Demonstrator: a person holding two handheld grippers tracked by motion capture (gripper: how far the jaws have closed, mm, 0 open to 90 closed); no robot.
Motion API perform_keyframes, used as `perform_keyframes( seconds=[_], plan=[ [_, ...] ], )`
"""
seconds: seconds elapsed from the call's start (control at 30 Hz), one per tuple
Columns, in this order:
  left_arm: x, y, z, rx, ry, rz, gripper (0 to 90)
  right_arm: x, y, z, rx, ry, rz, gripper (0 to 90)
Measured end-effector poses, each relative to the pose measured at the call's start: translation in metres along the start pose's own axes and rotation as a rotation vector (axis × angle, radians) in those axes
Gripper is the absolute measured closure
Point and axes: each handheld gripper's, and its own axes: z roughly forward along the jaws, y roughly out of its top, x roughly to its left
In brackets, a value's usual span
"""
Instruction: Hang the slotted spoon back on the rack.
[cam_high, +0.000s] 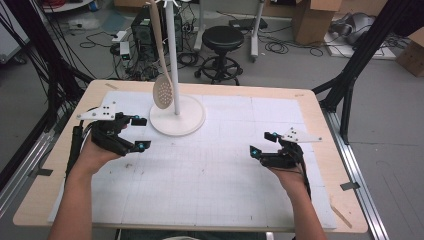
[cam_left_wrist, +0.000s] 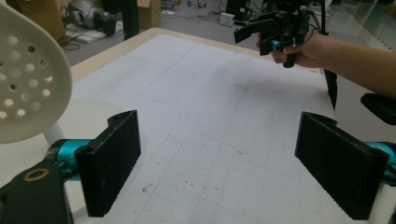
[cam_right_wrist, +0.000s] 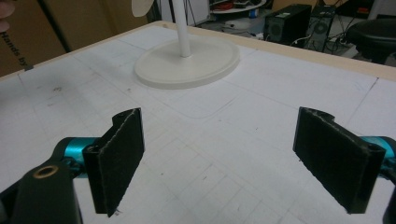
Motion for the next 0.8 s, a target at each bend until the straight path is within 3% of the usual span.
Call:
perform_keyframes(
  seconds=[0.3, 0.8],
  plan=[
    [-0.003, -0.005, -0.007, -0.052, 0.014, 0.000, 4.9, 0.000, 0.000, 0.000, 0.003, 0.003, -0.008, 15.2],
    [-0.004, -0.011, -0.003, -0.031, 0.024, 0.002, 4.4, 0.001, 0.000, 0.001, 0.003, 0.000, -0.019, 15.2]
  ],
)
